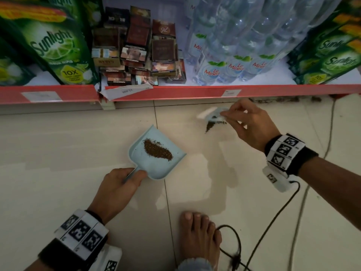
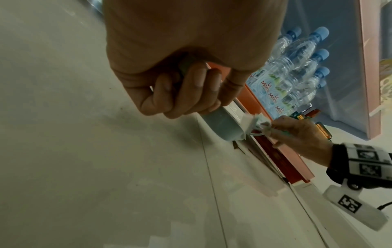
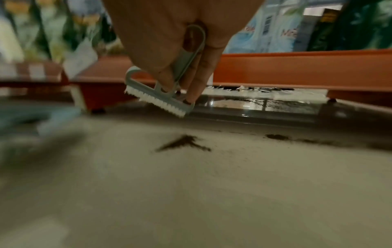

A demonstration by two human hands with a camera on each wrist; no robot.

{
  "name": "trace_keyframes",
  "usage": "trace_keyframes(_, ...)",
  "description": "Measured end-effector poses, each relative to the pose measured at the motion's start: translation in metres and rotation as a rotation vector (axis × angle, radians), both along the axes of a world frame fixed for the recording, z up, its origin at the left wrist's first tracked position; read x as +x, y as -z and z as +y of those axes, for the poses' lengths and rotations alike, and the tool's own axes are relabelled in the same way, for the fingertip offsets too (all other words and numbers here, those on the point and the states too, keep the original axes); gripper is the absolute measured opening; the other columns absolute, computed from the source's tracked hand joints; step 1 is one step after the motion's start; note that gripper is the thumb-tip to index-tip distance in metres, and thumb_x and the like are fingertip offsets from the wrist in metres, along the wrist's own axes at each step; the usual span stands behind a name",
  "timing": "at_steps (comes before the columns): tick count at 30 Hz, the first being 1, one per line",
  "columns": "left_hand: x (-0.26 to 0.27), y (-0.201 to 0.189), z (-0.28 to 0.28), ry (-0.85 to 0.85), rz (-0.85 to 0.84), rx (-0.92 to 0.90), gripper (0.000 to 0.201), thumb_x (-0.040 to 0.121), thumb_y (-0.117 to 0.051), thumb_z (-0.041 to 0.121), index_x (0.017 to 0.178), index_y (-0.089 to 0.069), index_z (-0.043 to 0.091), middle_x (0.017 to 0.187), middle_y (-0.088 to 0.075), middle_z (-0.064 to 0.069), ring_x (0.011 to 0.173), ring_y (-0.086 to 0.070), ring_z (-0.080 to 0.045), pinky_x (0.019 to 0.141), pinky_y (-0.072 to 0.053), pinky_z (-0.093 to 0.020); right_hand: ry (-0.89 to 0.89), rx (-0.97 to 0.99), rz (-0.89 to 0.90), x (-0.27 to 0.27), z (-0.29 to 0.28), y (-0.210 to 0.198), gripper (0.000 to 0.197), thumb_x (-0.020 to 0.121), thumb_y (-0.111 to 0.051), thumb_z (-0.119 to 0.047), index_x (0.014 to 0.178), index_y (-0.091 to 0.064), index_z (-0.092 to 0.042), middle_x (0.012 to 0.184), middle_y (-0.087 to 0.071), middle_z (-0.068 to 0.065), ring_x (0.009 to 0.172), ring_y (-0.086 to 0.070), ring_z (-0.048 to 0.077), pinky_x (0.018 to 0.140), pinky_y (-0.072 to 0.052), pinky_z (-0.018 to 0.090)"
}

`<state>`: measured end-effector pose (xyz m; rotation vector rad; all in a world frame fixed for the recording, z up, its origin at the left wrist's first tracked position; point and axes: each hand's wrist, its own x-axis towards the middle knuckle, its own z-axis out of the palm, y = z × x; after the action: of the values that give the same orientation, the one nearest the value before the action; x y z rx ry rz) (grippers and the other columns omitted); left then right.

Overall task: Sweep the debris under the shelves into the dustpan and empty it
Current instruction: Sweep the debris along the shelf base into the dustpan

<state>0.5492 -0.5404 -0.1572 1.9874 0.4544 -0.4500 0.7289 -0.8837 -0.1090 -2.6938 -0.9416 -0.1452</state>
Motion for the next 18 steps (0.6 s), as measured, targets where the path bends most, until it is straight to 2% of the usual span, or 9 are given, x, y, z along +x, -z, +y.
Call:
trace_keyframes(2,0.005,0.004,-0.013,0.017,-0.030,-0.035,0.045,0.090,-0.060,0.038,0.053,-0.043,0.020,0.045,-0.038,0.009,0.043,-0.034,-0.004,0.053,-0.031,-0.028,0.070,0.154,0.066,-0.001,0.013,-0.011,0.032,0.088,-0.071,-0.012,0.120,-0.069,-0.013,0.092,-0.068,0.001,0.080,-0.062,0.016,0.073,-0.054,0.035)
trace_keyframes(4,0.009,0.002,-0.017,0.048,-0.012,-0.045,0.044,0.088,-0.059,0.041,0.053,-0.041,0.020,0.045,-0.037,0.009,0.044,-0.033,-0.006,0.054,-0.030,-0.029,0.131,0.207,0.175,-0.002,0.026,-0.020,0.039,0.085,-0.075,-0.017,0.124,-0.065,-0.016,0.086,-0.070,-0.010,0.077,-0.058,-0.001,0.078,-0.049,0.021)
trace_keyframes(7,0.011,-0.002,-0.018,0.054,-0.019,-0.077,0.044,0.080,-0.055,0.052,0.053,-0.041,0.020,0.045,-0.036,0.010,0.043,-0.032,-0.006,0.055,-0.030,-0.029,0.177,0.221,0.409,-0.005,0.049,-0.023,0.029,0.085,-0.075,-0.018,0.112,-0.066,-0.013,0.082,-0.074,0.000,0.064,-0.060,-0.003,0.065,-0.045,0.009)
trace_keyframes(8,0.009,-0.003,-0.020,0.056,-0.014,-0.088,0.043,0.076,-0.053,0.056,0.054,-0.042,0.020,0.045,-0.037,0.009,0.043,-0.033,-0.006,0.055,-0.030,-0.029,0.193,0.256,0.506,-0.006,0.058,-0.022,0.025,0.085,-0.074,-0.015,0.108,-0.065,-0.012,0.080,-0.074,0.005,0.061,-0.063,0.002,0.058,-0.048,0.011)
trace_keyframes(10,0.007,-0.005,-0.021,0.059,-0.012,-0.096,0.043,0.072,-0.050,0.059,0.055,-0.043,0.020,0.045,-0.038,0.009,0.044,-0.033,-0.007,0.055,-0.030,-0.030,0.240,0.334,0.631,-0.007,0.076,-0.015,0.019,0.086,-0.073,-0.012,0.103,-0.064,-0.009,0.079,-0.072,0.012,0.060,-0.066,0.023,0.050,-0.053,0.025)
trace_keyframes(12,0.004,-0.004,-0.019,0.069,-0.012,-0.095,0.043,0.074,-0.051,0.058,0.055,-0.043,0.020,0.045,-0.038,0.008,0.044,-0.033,-0.007,0.055,-0.030,-0.029,0.289,0.353,0.617,-0.006,0.095,-0.004,0.016,0.087,-0.072,-0.014,0.100,-0.064,-0.011,0.083,-0.072,0.013,0.064,-0.065,0.026,0.058,-0.057,0.034)
trace_keyframes(15,-0.001,-0.002,-0.015,0.038,-0.015,-0.083,0.046,0.088,-0.059,0.046,0.054,-0.043,0.021,0.045,-0.038,0.007,0.044,-0.032,-0.006,0.054,-0.030,-0.028,0.227,0.140,0.421,-0.001,0.111,0.011,0.016,0.091,-0.065,-0.023,0.106,-0.071,-0.018,0.099,-0.073,0.005,0.087,-0.068,0.024,0.082,-0.056,0.038)
trace_keyframes(16,-0.003,0.000,-0.013,0.026,-0.021,-0.083,0.046,0.091,-0.059,0.042,0.054,-0.043,0.021,0.046,-0.038,0.007,0.043,-0.032,-0.007,0.054,-0.029,-0.028,0.173,0.036,0.365,0.000,0.113,0.014,0.022,0.094,-0.061,-0.028,0.112,-0.071,-0.021,0.104,-0.073,0.005,0.090,-0.067,0.026,0.081,-0.055,0.037)
trace_keyframes(18,-0.004,0.002,-0.007,0.010,-0.025,-0.069,0.045,0.092,-0.058,0.039,0.053,-0.042,0.020,0.045,-0.037,0.007,0.043,-0.031,-0.008,0.054,-0.029,-0.028,0.062,-0.166,0.306,0.002,0.112,0.017,0.031,0.099,-0.051,-0.035,0.125,-0.066,-0.027,0.104,-0.069,0.007,0.087,-0.065,0.030,0.071,-0.049,0.032)
